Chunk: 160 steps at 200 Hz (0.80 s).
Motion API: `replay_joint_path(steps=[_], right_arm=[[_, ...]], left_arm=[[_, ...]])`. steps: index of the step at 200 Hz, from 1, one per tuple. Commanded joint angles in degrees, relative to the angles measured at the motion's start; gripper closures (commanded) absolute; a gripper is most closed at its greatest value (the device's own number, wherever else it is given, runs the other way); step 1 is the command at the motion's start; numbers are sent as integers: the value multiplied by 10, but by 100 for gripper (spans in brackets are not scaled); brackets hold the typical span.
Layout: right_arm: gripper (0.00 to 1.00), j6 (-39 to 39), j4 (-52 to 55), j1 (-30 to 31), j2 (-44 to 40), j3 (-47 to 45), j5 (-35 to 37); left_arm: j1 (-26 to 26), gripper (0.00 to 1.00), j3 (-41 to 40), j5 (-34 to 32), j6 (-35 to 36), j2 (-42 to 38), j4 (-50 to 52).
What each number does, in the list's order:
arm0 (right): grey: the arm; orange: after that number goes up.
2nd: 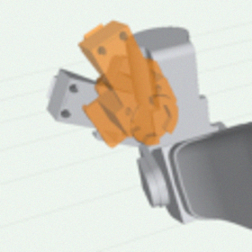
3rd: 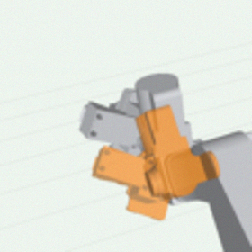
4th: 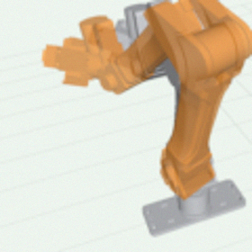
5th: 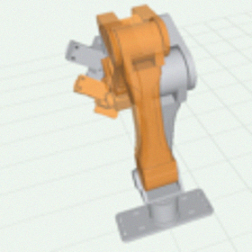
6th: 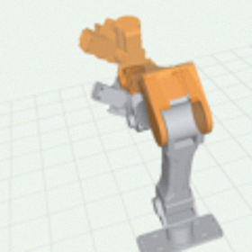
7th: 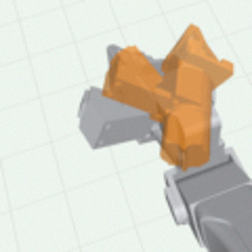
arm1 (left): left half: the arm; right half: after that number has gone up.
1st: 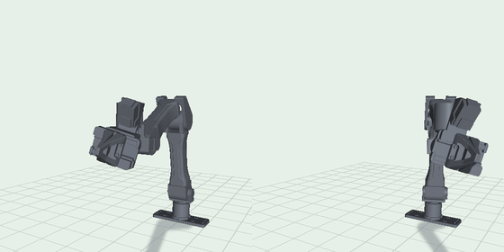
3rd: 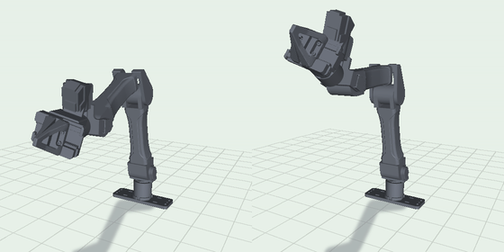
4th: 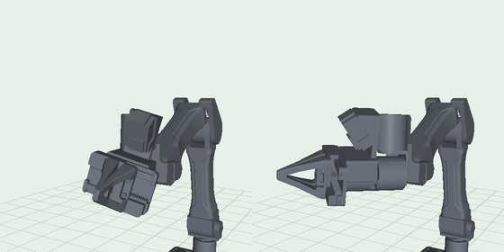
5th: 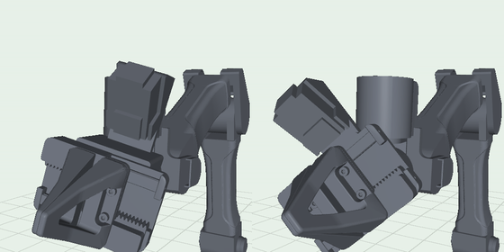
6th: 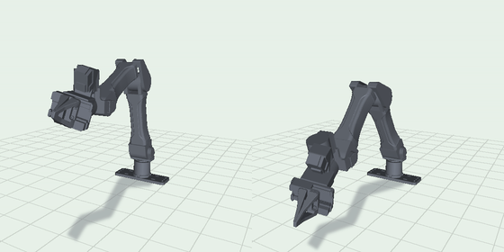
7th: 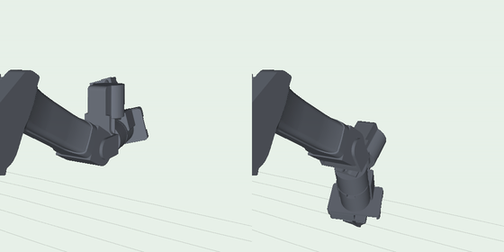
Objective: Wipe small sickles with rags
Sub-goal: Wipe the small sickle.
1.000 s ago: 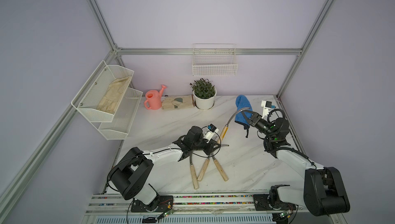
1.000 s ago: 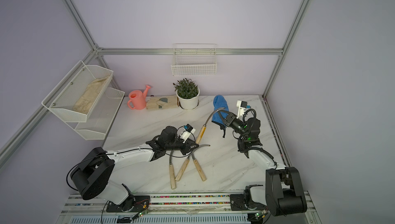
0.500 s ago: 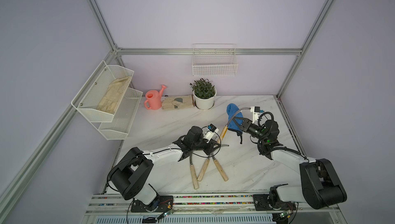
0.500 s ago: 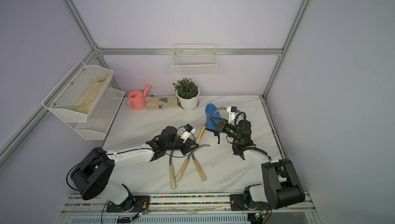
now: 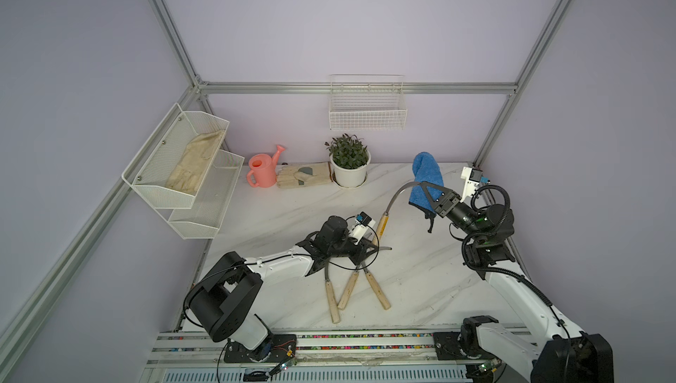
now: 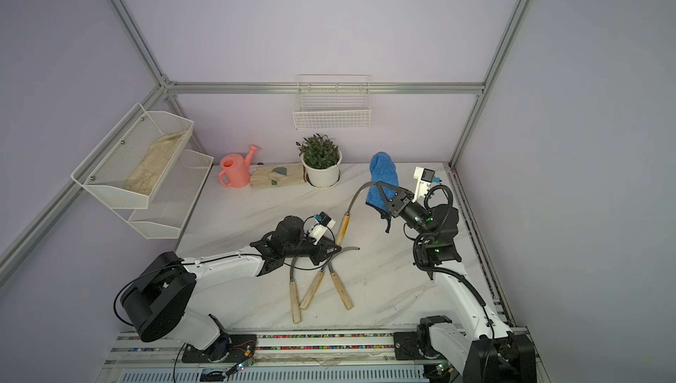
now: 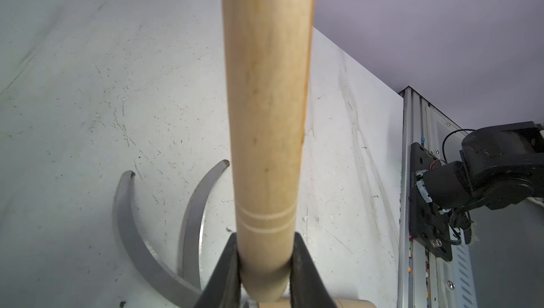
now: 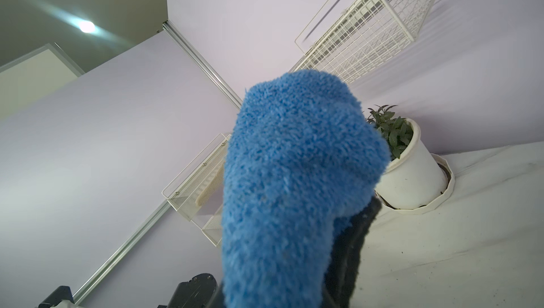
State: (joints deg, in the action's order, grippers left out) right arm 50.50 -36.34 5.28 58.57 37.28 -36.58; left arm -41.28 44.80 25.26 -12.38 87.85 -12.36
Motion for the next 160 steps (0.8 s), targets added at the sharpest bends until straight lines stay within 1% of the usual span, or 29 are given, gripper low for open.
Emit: replay_joint_path(steps=[1,34,39,60,74,87,100,132,139,160], right_arm=[[100,-8,21,1,-35,10,0],[100,-53,122,1,-114,18,41],[100,-56,132,1,-126,18,46],[100,-75,183,1,-175,21,70],[100,-91,233,1,-204,26,108],[100,-112,297,1,-232,31,167],[100,-123,346,1,-255,29,224],[100,-125,419,2,-298,4,321],[100,-119,431,1,-305,-2,341],[100,-116,470,1,-332,-41,445]], left_arm=[[3,100,20,-12,-1,-21,-9],[3,100,21,-14,-1,-20,-7],[2,100,21,-16,13,-20,-7],[2,100,21,-19,14,-19,-6],[2,100,24,-26,15,-17,-2],[1,100,25,-43,20,-15,5],[-7,100,30,-82,30,-13,19],[-50,100,63,-208,72,5,77],[-58,100,70,-227,79,11,84],[-81,100,95,-270,94,37,107]])
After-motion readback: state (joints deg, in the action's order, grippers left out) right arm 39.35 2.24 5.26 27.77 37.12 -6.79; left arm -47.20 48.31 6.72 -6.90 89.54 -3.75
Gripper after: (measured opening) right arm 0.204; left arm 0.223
